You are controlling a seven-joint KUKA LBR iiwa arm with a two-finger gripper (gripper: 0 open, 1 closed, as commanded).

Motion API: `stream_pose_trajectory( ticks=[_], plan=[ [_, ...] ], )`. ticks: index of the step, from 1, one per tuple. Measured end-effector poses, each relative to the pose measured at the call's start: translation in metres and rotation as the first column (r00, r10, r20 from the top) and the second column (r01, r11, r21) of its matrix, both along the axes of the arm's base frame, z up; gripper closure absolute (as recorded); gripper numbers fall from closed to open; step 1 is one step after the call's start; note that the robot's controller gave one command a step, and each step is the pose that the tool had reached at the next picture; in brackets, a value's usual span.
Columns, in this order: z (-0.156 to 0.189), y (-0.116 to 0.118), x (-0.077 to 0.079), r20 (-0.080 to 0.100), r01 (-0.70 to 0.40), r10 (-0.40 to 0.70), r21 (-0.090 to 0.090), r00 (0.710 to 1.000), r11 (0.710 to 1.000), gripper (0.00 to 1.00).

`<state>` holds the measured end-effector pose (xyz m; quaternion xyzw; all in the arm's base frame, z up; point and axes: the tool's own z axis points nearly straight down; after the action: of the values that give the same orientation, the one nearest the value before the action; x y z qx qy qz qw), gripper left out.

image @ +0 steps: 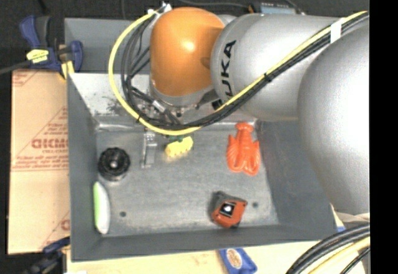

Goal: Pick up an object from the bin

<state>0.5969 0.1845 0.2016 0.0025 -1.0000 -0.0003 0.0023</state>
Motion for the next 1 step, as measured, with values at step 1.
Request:
stream_pose_trajectory(
  ticks=[1],
  plan=[
    [0.0053,-0.0011,0.0016,0.008,0.005,-0.005,0.002,1.0,1.0,0.0]
  ],
)
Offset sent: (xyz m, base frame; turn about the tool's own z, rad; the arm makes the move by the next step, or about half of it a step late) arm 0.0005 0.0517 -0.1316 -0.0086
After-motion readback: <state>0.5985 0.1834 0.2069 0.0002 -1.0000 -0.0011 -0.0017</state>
